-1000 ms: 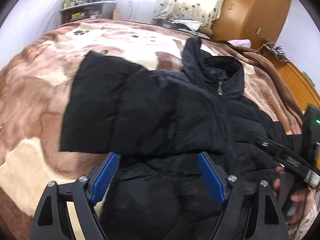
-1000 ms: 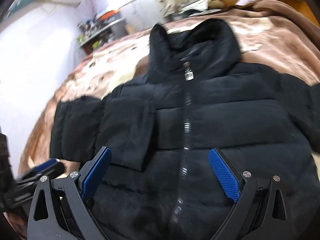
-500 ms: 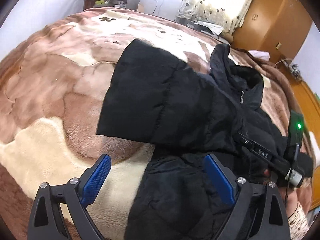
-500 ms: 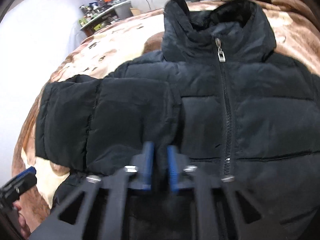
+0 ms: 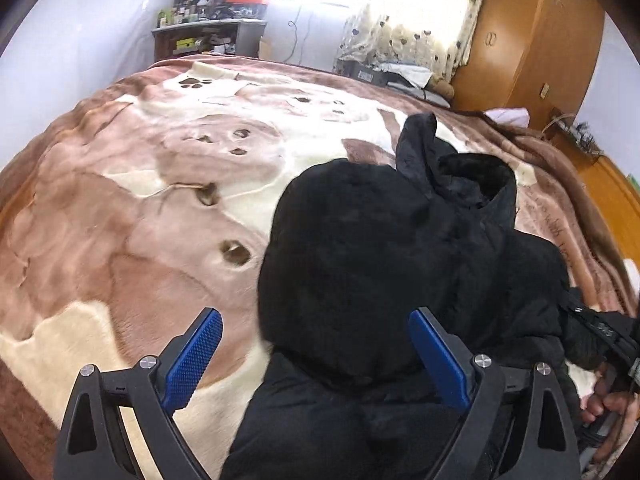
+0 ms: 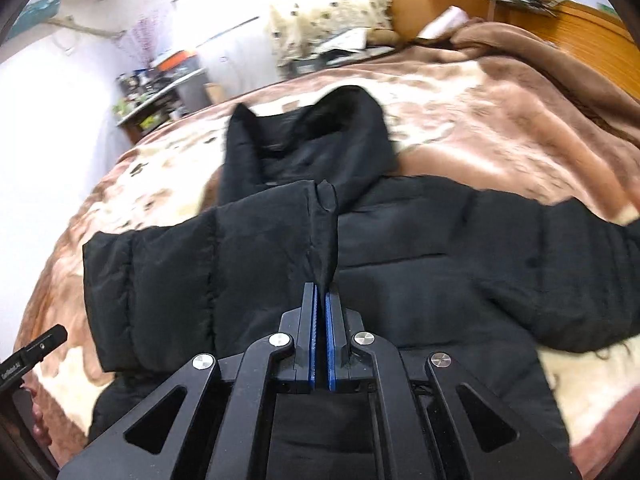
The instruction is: Fold large clothes
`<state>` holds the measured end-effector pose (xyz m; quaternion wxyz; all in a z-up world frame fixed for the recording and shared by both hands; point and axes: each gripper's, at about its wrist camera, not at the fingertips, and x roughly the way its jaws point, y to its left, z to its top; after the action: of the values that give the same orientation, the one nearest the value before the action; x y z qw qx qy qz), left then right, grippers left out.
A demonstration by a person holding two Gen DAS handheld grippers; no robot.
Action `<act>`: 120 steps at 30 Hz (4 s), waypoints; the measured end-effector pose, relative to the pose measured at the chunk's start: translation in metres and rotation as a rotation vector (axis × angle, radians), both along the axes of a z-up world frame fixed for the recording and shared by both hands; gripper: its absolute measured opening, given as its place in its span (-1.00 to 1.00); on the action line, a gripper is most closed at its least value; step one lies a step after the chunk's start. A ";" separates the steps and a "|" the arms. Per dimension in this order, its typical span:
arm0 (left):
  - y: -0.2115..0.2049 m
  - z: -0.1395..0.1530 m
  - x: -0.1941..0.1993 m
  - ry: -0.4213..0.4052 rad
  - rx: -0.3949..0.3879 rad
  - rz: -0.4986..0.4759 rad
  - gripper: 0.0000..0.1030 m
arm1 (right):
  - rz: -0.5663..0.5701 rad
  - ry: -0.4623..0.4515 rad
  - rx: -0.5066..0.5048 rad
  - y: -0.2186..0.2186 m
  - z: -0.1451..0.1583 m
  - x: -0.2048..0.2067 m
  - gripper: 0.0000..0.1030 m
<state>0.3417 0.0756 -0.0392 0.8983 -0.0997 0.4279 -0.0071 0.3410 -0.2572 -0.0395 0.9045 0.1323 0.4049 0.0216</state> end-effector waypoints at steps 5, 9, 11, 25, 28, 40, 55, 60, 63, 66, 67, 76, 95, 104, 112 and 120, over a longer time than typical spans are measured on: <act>-0.027 -0.019 0.027 0.034 0.035 -0.026 0.84 | -0.071 0.046 -0.020 -0.032 -0.015 -0.001 -0.94; -0.032 -0.042 0.048 0.088 -0.008 -0.014 0.82 | -0.084 0.102 -0.022 -0.043 -0.033 0.008 -0.94; -0.033 -0.058 0.059 0.141 0.041 0.016 0.82 | -0.079 0.124 -0.063 -0.042 -0.044 0.012 -0.94; -0.038 -0.073 0.058 0.180 0.125 0.000 0.83 | -0.114 0.141 -0.224 -0.049 -0.051 0.006 -0.61; -0.045 -0.057 0.046 0.156 0.081 -0.018 0.83 | -0.153 0.095 -0.168 -0.074 -0.029 -0.015 -0.50; -0.143 0.012 -0.007 0.048 -0.032 -0.222 0.83 | -0.490 -0.019 -0.080 -0.243 0.022 -0.133 0.03; -0.247 -0.012 -0.021 0.086 0.008 -0.379 0.97 | -0.663 -0.091 -0.011 -0.354 0.005 -0.170 0.28; -0.248 -0.030 -0.022 0.148 -0.015 -0.367 0.97 | -0.693 -0.077 0.004 -0.370 -0.001 -0.160 0.28; -0.244 -0.036 -0.021 0.166 -0.014 -0.342 0.97 | -0.708 -0.078 0.014 -0.372 -0.004 -0.158 0.28; -0.238 -0.038 -0.018 0.181 -0.017 -0.323 0.97 | -0.713 -0.073 -0.018 -0.371 -0.004 -0.159 -0.09; -0.237 -0.037 -0.018 0.177 -0.011 -0.322 0.97 | -0.708 -0.074 -0.022 -0.371 -0.003 -0.158 -0.28; -0.221 -0.027 -0.021 0.159 -0.038 -0.315 0.97 | -0.600 -0.145 -0.049 -0.348 0.028 -0.152 -0.91; -0.148 0.002 -0.020 0.087 -0.128 -0.268 0.97 | -0.144 -0.324 -0.039 -0.173 0.109 -0.088 -0.93; -0.099 0.009 -0.014 0.059 -0.159 -0.206 0.97 | 0.091 -0.279 -0.048 -0.075 0.085 -0.046 -0.93; -0.082 -0.004 0.001 0.109 -0.184 -0.213 0.98 | 0.236 -0.142 -0.019 -0.007 0.030 -0.023 -0.92; -0.076 -0.018 0.006 0.157 -0.294 -0.231 0.99 | 0.319 -0.034 -0.006 0.035 -0.014 -0.008 -0.86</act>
<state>0.3481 -0.0009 -0.0573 0.8310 -0.1802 0.4998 -0.1648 0.3327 -0.2226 -0.0535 0.8966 0.0634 0.4055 0.1661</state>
